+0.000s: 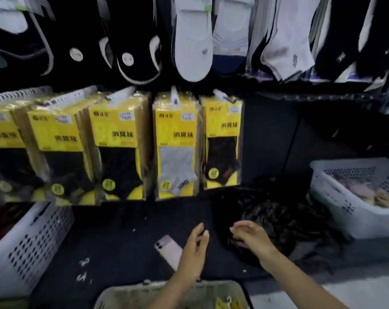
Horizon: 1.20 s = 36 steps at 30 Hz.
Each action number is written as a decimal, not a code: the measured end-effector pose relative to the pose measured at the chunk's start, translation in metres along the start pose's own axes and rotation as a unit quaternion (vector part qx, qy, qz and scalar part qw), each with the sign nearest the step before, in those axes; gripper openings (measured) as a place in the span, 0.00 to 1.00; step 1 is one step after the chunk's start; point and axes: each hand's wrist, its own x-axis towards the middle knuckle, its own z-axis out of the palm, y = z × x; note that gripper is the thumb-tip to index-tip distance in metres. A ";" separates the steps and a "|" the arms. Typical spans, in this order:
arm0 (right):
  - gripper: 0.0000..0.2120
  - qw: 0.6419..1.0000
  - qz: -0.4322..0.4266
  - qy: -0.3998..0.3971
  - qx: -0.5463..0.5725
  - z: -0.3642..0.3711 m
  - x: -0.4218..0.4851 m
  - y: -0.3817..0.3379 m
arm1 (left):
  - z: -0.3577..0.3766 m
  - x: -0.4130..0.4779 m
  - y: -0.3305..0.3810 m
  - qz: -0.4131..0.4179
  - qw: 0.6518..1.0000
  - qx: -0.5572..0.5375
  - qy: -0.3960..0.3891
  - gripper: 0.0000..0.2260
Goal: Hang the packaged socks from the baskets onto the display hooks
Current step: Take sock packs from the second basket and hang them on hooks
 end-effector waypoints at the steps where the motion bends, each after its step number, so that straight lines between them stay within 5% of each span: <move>1: 0.11 0.999 0.032 -0.025 -0.032 0.003 -0.009 0.022 | -0.001 -0.013 -0.024 -0.027 1.000 -0.006 -0.005 0.20; 6: 0.17 0.969 0.136 -0.088 -0.184 0.018 -0.036 0.119 | 0.000 -0.070 -0.136 -0.090 0.995 0.031 0.017 0.14; 8: 0.16 0.960 0.109 -0.108 -0.236 0.023 -0.038 0.147 | 0.001 -0.087 -0.169 -0.126 0.991 0.022 0.026 0.10; 12: 0.29 0.923 0.035 -0.068 -0.378 0.028 -0.029 0.174 | -0.002 -0.107 -0.210 -0.163 0.986 0.036 0.007 0.09; 17: 0.36 0.799 -0.034 -0.072 -0.596 0.048 -0.018 0.192 | -0.008 -0.111 -0.228 -0.159 0.986 0.052 -0.023 0.17; 20: 0.32 0.771 -0.080 -0.067 -0.629 0.048 -0.011 0.197 | -0.006 -0.103 -0.229 -0.169 0.984 0.052 -0.034 0.19; 24: 0.21 0.834 -0.150 0.005 -0.530 0.033 -0.011 0.199 | 0.006 -0.084 -0.226 -0.196 0.977 0.046 -0.074 0.22; 29: 0.22 0.896 -0.166 0.066 -0.407 0.007 -0.032 0.214 | 0.033 -0.045 -0.220 -0.191 0.972 0.065 -0.124 0.28; 33: 0.23 0.960 -0.095 0.052 -0.257 0.006 -0.048 0.223 | 0.051 -0.021 -0.226 -0.197 0.962 0.067 -0.175 0.32; 36: 0.23 0.966 -0.075 0.047 -0.242 0.011 -0.050 0.224 | 0.061 -0.006 -0.229 -0.185 0.958 0.043 -0.216 0.31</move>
